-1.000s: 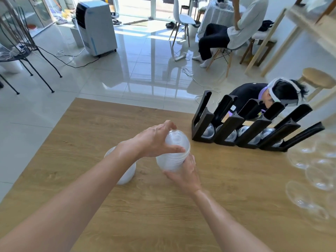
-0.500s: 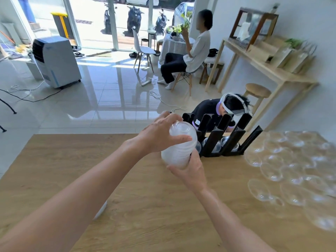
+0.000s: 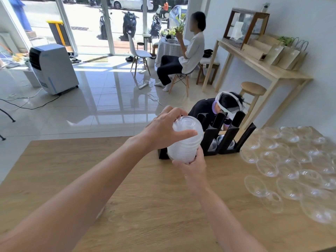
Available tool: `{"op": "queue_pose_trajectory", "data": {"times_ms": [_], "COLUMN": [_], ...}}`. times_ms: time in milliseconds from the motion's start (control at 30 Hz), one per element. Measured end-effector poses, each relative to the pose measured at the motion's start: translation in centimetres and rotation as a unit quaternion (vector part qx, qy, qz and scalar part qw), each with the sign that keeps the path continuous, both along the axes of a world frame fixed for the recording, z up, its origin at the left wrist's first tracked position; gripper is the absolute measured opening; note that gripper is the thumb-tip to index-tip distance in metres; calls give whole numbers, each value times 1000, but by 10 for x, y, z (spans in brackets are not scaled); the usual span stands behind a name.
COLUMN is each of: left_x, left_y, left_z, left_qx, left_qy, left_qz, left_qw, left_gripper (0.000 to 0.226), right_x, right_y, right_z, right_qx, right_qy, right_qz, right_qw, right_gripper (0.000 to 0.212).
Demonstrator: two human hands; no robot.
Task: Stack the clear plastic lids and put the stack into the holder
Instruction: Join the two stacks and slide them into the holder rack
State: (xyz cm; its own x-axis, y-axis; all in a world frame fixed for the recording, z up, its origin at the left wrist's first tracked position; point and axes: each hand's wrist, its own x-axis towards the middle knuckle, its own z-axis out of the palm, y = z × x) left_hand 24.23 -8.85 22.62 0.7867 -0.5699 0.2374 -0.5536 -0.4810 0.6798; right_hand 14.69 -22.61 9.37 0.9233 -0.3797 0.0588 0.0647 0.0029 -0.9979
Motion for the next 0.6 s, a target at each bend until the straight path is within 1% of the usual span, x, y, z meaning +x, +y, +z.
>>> {"op": "queue_pose_trajectory", "data": {"times_ms": [67, 200, 300, 533, 600], "left_x": [0, -3, -2, -6, -8], "left_y": [1, 4, 7, 17, 18], "left_z": [1, -1, -3, -8, -8], "left_qx": [-4, -2, 8, 12, 5], "left_qy": [-3, 1, 3, 6, 9], "left_qz": [3, 10, 17, 30, 35], "left_qw": [1000, 1000, 1000, 999, 999], "left_gripper": [69, 70, 71, 72, 76], "right_x": [1, 0, -2, -1, -1], "right_y": [-1, 5, 11, 17, 20], "right_z": [3, 5, 4, 0, 1], "right_qx": [29, 35, 58, 95, 109], "right_qy": [-7, -7, -10, -5, -6], "right_qz": [20, 17, 25, 35, 35], "right_qw": [999, 999, 998, 995, 993], "right_gripper": [88, 86, 91, 93, 93]}}
